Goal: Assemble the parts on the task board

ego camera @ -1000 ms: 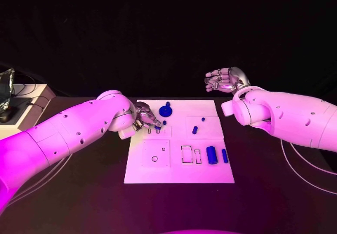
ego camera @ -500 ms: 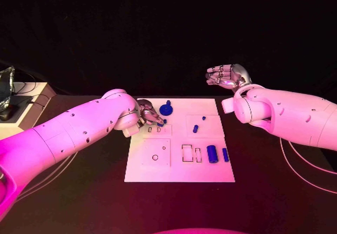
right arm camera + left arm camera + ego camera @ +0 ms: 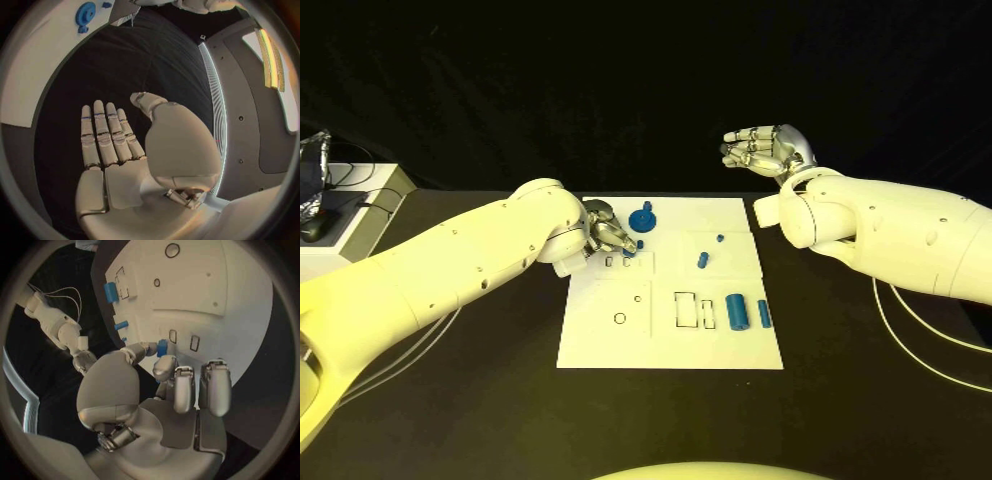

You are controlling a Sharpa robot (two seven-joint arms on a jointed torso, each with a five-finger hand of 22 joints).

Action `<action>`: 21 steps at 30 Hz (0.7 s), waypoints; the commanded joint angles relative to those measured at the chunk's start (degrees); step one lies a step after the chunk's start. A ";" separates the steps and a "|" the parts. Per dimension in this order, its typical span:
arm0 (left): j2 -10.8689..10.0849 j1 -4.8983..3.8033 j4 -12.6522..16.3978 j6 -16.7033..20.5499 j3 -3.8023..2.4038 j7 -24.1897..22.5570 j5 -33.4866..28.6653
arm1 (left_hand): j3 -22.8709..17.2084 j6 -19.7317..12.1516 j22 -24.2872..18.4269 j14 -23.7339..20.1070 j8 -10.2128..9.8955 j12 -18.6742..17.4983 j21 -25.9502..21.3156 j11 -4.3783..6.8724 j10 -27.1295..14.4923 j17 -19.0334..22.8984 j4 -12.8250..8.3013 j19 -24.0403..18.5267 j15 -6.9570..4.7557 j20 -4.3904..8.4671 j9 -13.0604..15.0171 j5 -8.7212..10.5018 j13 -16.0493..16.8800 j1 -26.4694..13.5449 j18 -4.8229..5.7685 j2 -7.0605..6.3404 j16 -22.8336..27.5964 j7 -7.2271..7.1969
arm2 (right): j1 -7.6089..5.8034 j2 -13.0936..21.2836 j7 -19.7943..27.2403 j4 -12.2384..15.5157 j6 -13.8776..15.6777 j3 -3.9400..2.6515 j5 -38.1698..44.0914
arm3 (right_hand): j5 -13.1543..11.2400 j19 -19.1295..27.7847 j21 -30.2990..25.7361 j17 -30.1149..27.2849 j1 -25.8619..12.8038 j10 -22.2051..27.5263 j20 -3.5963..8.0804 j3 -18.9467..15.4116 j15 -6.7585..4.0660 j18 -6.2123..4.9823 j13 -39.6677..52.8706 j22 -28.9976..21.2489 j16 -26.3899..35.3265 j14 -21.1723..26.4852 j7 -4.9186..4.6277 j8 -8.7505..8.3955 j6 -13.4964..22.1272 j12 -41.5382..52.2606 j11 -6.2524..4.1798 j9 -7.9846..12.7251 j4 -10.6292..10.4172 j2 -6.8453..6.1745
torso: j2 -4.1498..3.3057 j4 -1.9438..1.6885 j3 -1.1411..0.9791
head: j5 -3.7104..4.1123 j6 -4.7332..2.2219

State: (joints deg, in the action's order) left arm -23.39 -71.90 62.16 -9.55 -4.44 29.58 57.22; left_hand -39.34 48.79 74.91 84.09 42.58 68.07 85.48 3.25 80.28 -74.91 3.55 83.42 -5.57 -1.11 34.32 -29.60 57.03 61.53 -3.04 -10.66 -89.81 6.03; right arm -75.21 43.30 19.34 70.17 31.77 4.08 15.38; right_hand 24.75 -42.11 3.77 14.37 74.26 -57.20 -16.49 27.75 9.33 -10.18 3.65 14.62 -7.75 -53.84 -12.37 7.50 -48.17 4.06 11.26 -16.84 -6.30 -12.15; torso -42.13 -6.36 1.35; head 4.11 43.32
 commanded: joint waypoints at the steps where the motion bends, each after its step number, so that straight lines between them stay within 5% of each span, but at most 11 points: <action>1: -0.06 0.02 0.14 -0.67 0.01 0.08 -0.82 | -2.62 5.99 5.24 5.91 -1.30 0.27 -0.01 0.01 0.38 -15.09 -3.62 0.05 -0.45 0.47 12.92 2.55 0.26 1.79 0.66 1.03 -0.19 -5.26 | -0.02 -0.09 1.10 -0.06 -1.12 -0.02 -0.10 | 0.05 0.51 -0.30 -0.07 -0.61 -0.06 -0.03 -0.06 0.51 -0.12 -0.06 -0.13 0.36 -0.05 -2.27 -0.35 0.33 -0.23 0.32 0.10 0.25 0.01 | 0.02 0.01 0.04 | -0.05 0.23; 3: -0.14 0.02 0.17 -0.73 0.02 0.09 -0.96 | -2.39 6.20 5.20 5.91 -1.79 0.24 -0.05 0.00 0.43 -15.09 -3.64 0.03 -0.45 0.47 12.87 4.13 0.24 2.07 0.65 1.10 -0.19 -5.26 | -0.02 -0.09 1.07 -0.08 -1.14 -0.02 -0.10 | 0.10 0.68 -0.31 -0.13 -0.64 -0.02 -0.04 -0.09 0.53 -0.11 -0.06 -0.27 0.42 -0.05 -2.32 -0.39 0.36 -0.28 0.36 0.13 0.26 0.03 | 0.03 0.03 0.04 | -0.08 0.23; 5: -0.29 0.03 0.24 -0.78 0.04 0.10 -1.09 | -2.01 6.73 5.33 5.91 -2.77 0.32 -0.04 0.01 0.57 -15.09 -3.53 0.12 -0.41 0.44 12.88 8.31 0.30 2.64 0.68 1.30 -0.19 -5.26 | -0.02 -0.09 1.04 -0.10 -1.16 -0.01 -0.10 | 0.14 0.76 -0.31 -0.16 -0.66 0.00 -0.05 -0.11 0.55 -0.10 -0.06 -0.35 0.46 -0.05 -2.34 -0.42 0.38 -0.31 0.38 0.16 0.27 0.04 | 0.03 0.02 0.03 | -0.12 0.27; 7: -0.43 0.04 0.34 -0.77 0.07 0.11 -0.87 | -1.84 7.10 5.31 5.91 -3.27 0.39 -0.07 0.02 0.66 -15.09 -3.38 0.11 -0.43 0.43 12.96 10.41 0.34 2.86 0.68 1.38 -0.19 -5.31 | -0.02 -0.09 1.03 -0.13 -1.17 -0.01 -0.10 | 0.17 0.89 -0.32 -0.20 -0.68 0.02 -0.05 -0.14 0.56 -0.09 -0.06 -0.45 0.50 -0.04 -2.37 -0.45 0.40 -0.33 0.40 0.18 0.27 0.04 | 0.01 -0.03 0.04 | -0.14 0.35; 21: -0.90 0.28 0.95 -0.73 0.92 0.21 0.20 | -1.84 7.81 5.23 5.91 -3.34 2.13 -0.13 0.17 1.54 -15.09 -3.44 0.06 -0.49 0.43 13.10 10.93 2.84 3.15 0.65 1.43 -0.19 -5.50 | -0.01 -0.08 0.87 -0.29 -1.36 0.02 -0.08 | 0.50 1.61 -0.36 -0.41 -0.81 0.15 -0.08 -0.26 0.65 -0.04 -0.06 -1.02 0.71 -0.05 -2.50 -0.58 0.48 -0.43 0.50 0.31 0.29 0.13 | -0.02 -0.01 0.05 | -0.37 0.71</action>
State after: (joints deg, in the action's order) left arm -24.30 -71.66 62.99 -9.66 -3.60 29.73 57.11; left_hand -38.72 50.40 74.91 83.93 39.08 70.05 85.48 3.45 81.53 -74.91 2.93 83.42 -5.72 -1.12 34.30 -18.97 59.84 63.44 -3.04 -9.86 -89.81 6.24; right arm -75.20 43.23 19.41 69.90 31.43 4.12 15.24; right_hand 24.97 -40.90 3.77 14.01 74.04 -56.99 -16.71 27.59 9.74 -10.18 3.66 13.64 -7.30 -53.84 -12.29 7.29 -48.08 3.85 11.47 -16.58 -6.15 -11.92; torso -42.11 -6.38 1.41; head 3.78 43.97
